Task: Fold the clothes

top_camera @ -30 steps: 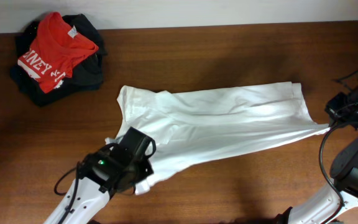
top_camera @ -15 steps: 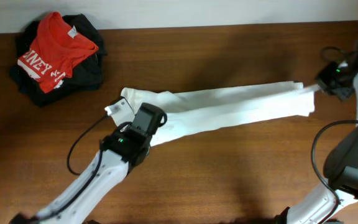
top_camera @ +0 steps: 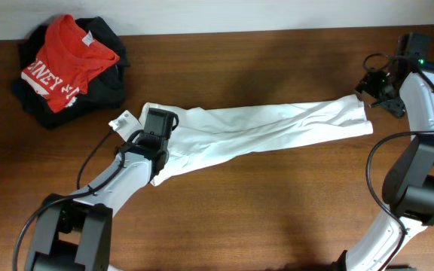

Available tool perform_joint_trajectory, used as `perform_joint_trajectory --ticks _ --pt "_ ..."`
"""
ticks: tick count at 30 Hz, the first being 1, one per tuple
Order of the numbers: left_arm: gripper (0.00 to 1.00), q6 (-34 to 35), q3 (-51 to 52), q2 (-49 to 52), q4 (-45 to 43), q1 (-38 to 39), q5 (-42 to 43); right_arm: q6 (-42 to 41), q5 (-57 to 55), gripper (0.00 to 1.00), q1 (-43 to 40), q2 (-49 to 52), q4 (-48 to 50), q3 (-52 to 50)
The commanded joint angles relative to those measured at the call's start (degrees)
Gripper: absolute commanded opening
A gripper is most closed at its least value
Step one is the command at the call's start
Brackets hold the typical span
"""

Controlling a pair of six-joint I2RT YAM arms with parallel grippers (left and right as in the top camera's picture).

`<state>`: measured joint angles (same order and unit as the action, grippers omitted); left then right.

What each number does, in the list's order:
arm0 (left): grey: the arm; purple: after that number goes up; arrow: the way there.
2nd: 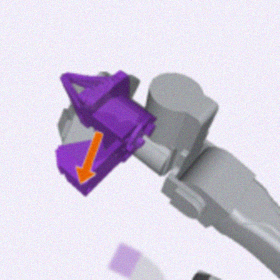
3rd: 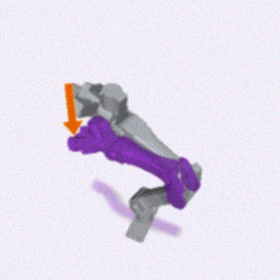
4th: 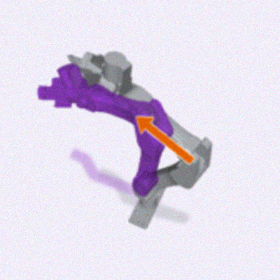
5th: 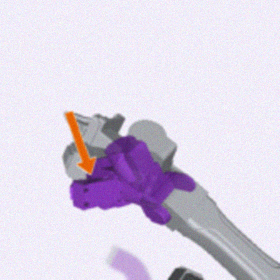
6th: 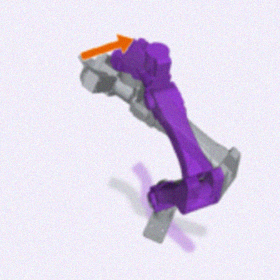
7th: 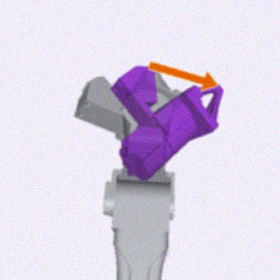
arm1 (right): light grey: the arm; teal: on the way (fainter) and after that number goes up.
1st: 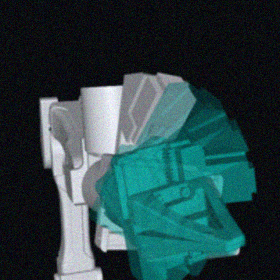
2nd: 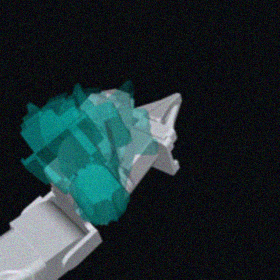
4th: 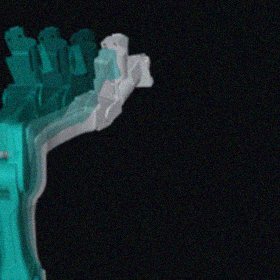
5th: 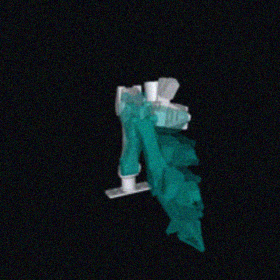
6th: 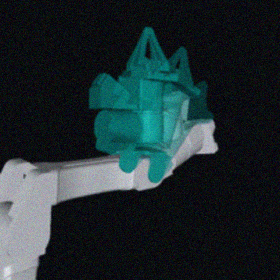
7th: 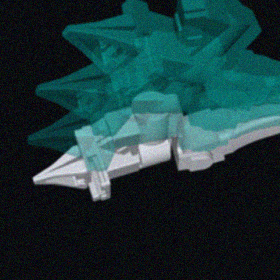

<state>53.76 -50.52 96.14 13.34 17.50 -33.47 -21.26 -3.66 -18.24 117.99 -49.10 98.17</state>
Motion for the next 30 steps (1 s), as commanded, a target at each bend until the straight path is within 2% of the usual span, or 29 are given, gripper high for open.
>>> perform_joint_trajectory --ticks 1,4,5,6,7,9,10,11,14,18,19,20,22,23,25,30 --pt "0.99 -13.0 -2.0 -1.7 0.0 0.0 2.4 1.3 -1.5 0.99 -0.6 0.0 -3.5 3.6" --pt "0.99 -14.7 -4.7 -7.9 7.4 0.0 17.0 3.2 0.5 0.99 -0.5 0.0 -7.8 7.3" --pt "0.99 -14.7 -4.8 -9.7 8.5 0.0 23.4 7.3 6.0 0.99 -0.5 0.0 -8.2 7.4" --pt "0.94 -14.9 -4.8 -10.0 8.7 0.0 28.0 10.4 10.5 0.99 -0.5 0.1 -8.7 7.4" --pt "0.79 -15.0 -4.7 -9.4 9.3 0.0 33.8 12.8 14.5 0.86 -0.3 0.4 -9.9 7.4" --pt "0.64 -17.4 -4.7 -7.3 9.3 0.0 37.4 14.3 16.2 0.47 0.4 0.7 -10.8 6.7" --pt "0.58 -17.9 -4.7 -5.7 9.3 0.0 37.6 15.0 16.1 0.35 1.0 0.8 -11.0 5.9" --pt "0.42 -17.9 -4.7 -3.3 9.3 0.0 37.8 15.1 16.1 0.28 1.8 0.9 -10.9 4.5" --pt "0.21 -17.9 -4.7 3.6 9.3 -0.1 38.2 15.1 15.8 0.20 3.0 1.1 -10.1 1.4" --pt "0.20 -18.7 -4.7 8.2 9.5 -1.1 37.7 15.1 15.9 0.21 3.0 1.4 -10.0 -1.5" --pt "0.20 -18.6 -4.7 8.9 10.0 -1.7 37.1 15.1 15.9 0.25 3.1 1.4 -10.0 -2.1" --pt "0.20 -18.6 -4.7 9.2 12.1 -3.1 35.5 15.0 15.9 0.32 3.2 1.4 -10.0 -3.1" --pt "0.13 -17.6 -4.7 9.2 19.1 -7.5 29.9 15.0 15.9 0.65 3.7 1.4 -10.3 -4.3" --pt "0.11 -16.6 -4.7 9.2 21.4 -8.8 28.2 15.1 15.9 0.70 3.7 1.4 -10.6 -4.3" --pt "0.10 -15.2 -4.7 9.2 27.9 -14.1 24.4 15.0 15.9 0.75 4.7 1.4 -12.0 -4.3" --pt "0.09 -15.2 -4.7 8.8 31.1 -21.1 24.0 15.1 15.9 0.77 8.2 1.4 -13.5 -4.3"
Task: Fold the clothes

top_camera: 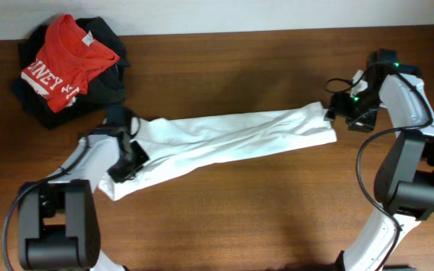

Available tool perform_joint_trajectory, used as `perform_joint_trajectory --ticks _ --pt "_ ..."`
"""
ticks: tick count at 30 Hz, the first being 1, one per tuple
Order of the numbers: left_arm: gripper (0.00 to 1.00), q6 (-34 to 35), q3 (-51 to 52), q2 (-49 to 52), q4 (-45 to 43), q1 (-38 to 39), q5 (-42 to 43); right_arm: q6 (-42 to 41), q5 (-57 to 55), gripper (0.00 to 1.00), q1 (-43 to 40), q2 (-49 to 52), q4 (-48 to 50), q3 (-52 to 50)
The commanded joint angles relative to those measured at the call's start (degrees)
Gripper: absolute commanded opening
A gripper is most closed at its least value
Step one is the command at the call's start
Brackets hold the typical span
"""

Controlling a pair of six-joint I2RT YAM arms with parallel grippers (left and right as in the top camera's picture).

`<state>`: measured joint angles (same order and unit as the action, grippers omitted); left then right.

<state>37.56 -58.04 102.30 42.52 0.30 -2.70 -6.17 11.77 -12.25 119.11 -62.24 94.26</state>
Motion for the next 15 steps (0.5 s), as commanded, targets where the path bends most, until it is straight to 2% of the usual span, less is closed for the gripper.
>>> perform_joint_trajectory --ticks 1,3,6,8,10,13,14,15 --pt "0.09 1.0 2.8 2.3 2.6 -5.2 -7.8 0.0 0.5 0.79 3.9 0.3 -0.5 -0.3" --pt "0.13 0.9 2.8 1.8 3.2 -6.4 -9.2 0.9 0.5 0.79 6.3 0.3 -0.8 -0.3" --pt "0.29 0.9 2.8 1.8 3.2 -7.0 -9.2 1.4 0.5 0.79 9.4 0.3 -2.8 -0.4" --pt "0.30 0.9 2.8 1.8 3.2 -7.0 -9.2 1.4 0.5 0.73 10.6 0.3 -3.8 -0.9" --pt "0.35 0.9 2.8 1.8 3.2 -7.0 -9.2 1.5 0.5 0.62 10.8 0.3 -3.8 -2.2" --pt "0.35 0.9 2.8 1.8 3.2 -7.0 -9.2 1.4 0.6 0.54 10.9 0.3 -1.9 -5.0" --pt "0.35 0.9 2.8 1.8 3.2 -7.0 -9.2 1.5 1.2 0.49 10.8 0.3 -0.7 -6.5" --pt "0.36 0.9 2.8 1.8 3.2 -7.0 -9.2 1.5 1.8 0.40 10.8 0.3 0.9 -8.0"
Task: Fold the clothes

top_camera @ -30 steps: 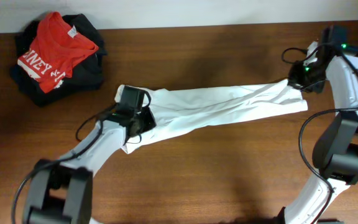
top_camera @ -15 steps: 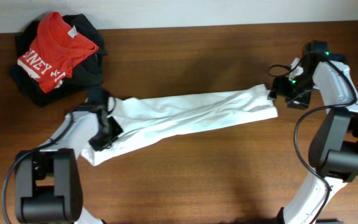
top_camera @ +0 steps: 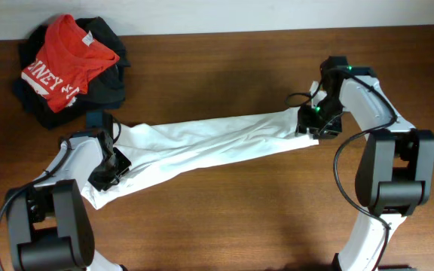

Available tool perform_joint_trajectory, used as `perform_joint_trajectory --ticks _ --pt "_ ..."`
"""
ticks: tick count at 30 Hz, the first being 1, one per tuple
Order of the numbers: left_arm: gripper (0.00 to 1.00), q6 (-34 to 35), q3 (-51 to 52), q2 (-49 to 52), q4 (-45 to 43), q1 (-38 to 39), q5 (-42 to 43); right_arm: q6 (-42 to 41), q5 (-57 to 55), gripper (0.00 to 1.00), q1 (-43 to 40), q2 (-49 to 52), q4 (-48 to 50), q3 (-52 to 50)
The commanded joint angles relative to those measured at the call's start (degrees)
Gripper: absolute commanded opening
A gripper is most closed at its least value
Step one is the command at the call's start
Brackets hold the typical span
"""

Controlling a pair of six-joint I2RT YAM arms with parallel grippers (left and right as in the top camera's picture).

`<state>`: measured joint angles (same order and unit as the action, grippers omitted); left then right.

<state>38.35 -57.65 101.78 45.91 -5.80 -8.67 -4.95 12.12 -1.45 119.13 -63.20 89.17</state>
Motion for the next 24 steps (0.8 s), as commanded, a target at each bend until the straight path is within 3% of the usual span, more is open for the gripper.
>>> perform_joint_trajectory --ticks 1,3,5,7,20,21,22,23,24 --pt "0.35 0.1 2.4 2.3 -0.2 -0.9 -3.2 0.2 1.4 0.34 0.0 0.2 2.6 -3.5" --pt "0.35 0.1 2.4 2.3 -0.2 -0.9 -3.2 0.2 1.4 0.26 0.0 0.2 3.3 -3.9" --pt "0.35 0.1 2.4 2.3 -0.2 -0.9 -3.2 0.2 0.0 0.09 -0.2 0.2 3.6 -3.4" --pt "0.35 -1.0 2.4 2.3 -0.2 -0.9 -3.2 0.0 -2.8 0.04 -0.7 0.2 2.2 -2.2" --pt "0.35 -2.6 -3.7 2.2 8.0 -2.6 -4.7 -7.6 -15.3 0.05 -4.2 0.2 -10.6 2.5" --pt "0.36 -2.6 -4.8 2.2 9.3 -2.6 -4.7 -7.6 -15.9 0.19 -4.3 0.2 -11.5 2.5" --pt "0.38 -2.6 -5.8 2.2 10.4 -2.6 -4.7 -7.6 -16.4 0.25 -4.3 0.2 -12.4 2.5" --pt "0.40 -2.6 -6.7 2.2 11.5 -2.6 -4.7 -7.7 -17.3 0.57 -4.3 0.2 -13.2 2.5" --pt "0.44 -2.6 -7.2 2.2 12.1 -2.6 -4.7 -7.8 -18.2 0.99 -4.3 0.2 -13.6 2.5"
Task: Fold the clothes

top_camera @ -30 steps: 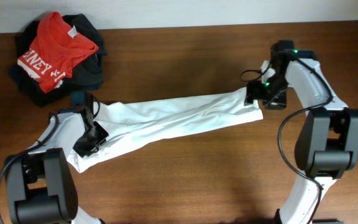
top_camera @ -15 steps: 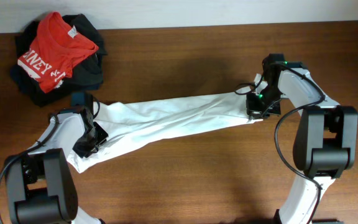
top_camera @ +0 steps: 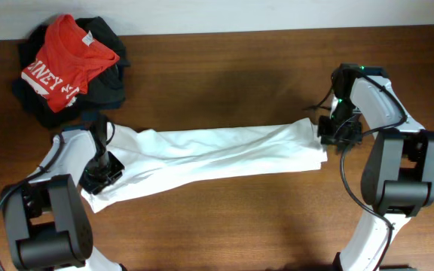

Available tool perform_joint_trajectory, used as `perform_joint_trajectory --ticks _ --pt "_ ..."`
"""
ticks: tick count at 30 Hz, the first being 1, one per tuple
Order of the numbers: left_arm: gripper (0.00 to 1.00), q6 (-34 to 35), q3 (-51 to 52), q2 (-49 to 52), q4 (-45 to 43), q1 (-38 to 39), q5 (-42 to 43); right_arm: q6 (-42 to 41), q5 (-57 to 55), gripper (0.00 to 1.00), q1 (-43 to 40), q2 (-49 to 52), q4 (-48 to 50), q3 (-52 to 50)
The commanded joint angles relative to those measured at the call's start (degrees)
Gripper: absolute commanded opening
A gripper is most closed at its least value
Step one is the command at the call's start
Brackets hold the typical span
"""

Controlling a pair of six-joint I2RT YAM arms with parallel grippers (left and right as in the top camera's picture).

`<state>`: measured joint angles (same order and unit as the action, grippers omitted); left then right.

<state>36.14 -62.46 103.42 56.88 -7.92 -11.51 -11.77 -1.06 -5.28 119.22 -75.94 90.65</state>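
A long white garment [top_camera: 217, 154] lies stretched across the middle of the brown table [top_camera: 224, 226], running from lower left to right. My left gripper [top_camera: 101, 175] sits on its left end and appears shut on the cloth. My right gripper [top_camera: 330, 135] is at the garment's right end, apparently shut on that edge. The fingers of both are too small to make out in the overhead view. The left end of the cloth is bunched under the left arm.
A red printed T-shirt [top_camera: 65, 59] lies on a heap of black clothing [top_camera: 104, 79] at the back left corner, just behind the left arm. The table's back edge meets a pale wall [top_camera: 217, 13].
The right gripper has moved right and slightly toward the front, carrying the garment's right end with it. The cloth now lies flatter and wider. The left gripper has shifted only a little.
The white garment first lay stretched toward the far right, with a gripper at each end. By the following two moments both grippers and the cloth stood further to the left. Now the right end has come back a little to the right and the cloth lies flatter.
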Motion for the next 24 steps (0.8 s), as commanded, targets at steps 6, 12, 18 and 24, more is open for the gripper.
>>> perform_joint_trajectory --ticks 6,12,18,24 --pt "0.99 -0.4 -2.4 0.6 1.1 -0.5 -1.8 3.8 3.7 0.99 -3.9 0.1 6.4 1.6" --pt "0.99 -0.4 -2.4 0.6 0.7 -0.5 -1.2 17.4 20.6 0.99 -6.0 0.2 12.9 -0.2" --pt "0.99 -0.4 -2.4 0.6 0.6 -0.5 -1.2 17.4 23.3 0.99 -5.9 0.2 18.4 -7.2" --pt "0.99 -0.4 -2.4 0.6 0.5 -0.5 1.1 17.3 27.6 0.88 -3.5 0.2 22.4 -11.6"
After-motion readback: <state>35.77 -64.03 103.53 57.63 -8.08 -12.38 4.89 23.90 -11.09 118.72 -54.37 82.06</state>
